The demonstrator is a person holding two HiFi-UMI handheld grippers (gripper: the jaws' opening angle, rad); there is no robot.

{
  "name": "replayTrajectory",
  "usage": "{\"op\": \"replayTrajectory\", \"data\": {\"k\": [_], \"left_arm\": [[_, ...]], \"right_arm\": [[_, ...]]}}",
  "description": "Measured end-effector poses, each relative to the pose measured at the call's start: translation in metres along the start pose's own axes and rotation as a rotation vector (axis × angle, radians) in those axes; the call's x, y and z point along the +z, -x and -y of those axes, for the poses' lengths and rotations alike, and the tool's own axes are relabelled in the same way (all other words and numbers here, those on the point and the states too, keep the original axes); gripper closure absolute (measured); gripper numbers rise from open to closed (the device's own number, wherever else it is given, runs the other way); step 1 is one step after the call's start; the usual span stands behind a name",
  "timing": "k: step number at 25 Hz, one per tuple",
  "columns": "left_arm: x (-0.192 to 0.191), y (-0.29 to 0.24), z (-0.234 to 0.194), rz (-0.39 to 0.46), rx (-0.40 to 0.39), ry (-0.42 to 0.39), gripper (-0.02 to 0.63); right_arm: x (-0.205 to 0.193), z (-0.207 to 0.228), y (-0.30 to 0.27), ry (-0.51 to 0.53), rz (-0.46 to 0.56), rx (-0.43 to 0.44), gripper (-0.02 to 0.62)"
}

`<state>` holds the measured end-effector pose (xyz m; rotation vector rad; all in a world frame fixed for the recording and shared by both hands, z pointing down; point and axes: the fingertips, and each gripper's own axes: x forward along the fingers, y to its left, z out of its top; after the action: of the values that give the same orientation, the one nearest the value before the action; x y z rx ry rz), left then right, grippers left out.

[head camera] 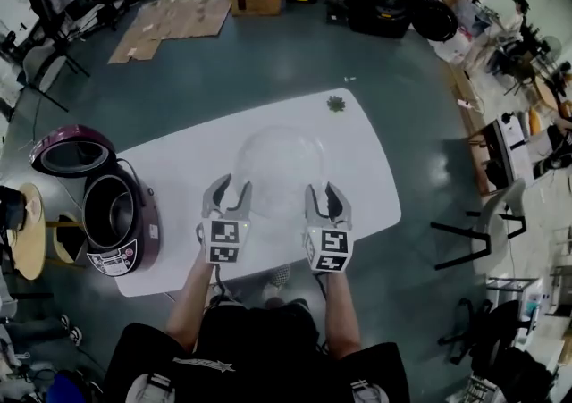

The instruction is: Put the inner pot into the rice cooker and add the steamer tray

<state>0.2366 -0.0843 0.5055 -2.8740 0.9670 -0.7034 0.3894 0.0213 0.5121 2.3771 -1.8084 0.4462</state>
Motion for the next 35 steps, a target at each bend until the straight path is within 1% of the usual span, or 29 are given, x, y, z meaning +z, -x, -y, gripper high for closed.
{"op": "replayTrajectory", "data": {"k": [6, 11, 15, 25, 30, 35], "left_arm": [[-0.011, 0.049, -0.07, -0.002, 0.107, 0.041, 0.43], [-0.031, 0.089, -0.121, -0.005, 0.186, 0.072, 0.431], [-0.044, 0.121, -0.163, -0.01, 0.248, 0.1, 0.434], [-0.087, 0.208, -0.243, -0.033, 0.409, 0.163, 0.439], [-0.109, 0.246, -0.284, -0.038, 0.469, 0.19, 0.439], [-0.134, 0.278, -0.318, -0.064, 0.526, 0.218, 0.439]], "right_arm": [[0.021, -0.079, -0.019, 0.025, 0.01, 0.103, 0.446], [0.028, -0.144, -0.028, 0.048, 0.023, 0.186, 0.446], [0.032, -0.197, -0.037, 0.064, 0.009, 0.251, 0.446], [0.031, -0.319, -0.036, 0.119, -0.009, 0.41, 0.446], [0.028, -0.38, -0.04, 0.138, -0.013, 0.466, 0.446], [0.023, -0.433, -0.044, 0.162, -0.031, 0.532, 0.446]]}}
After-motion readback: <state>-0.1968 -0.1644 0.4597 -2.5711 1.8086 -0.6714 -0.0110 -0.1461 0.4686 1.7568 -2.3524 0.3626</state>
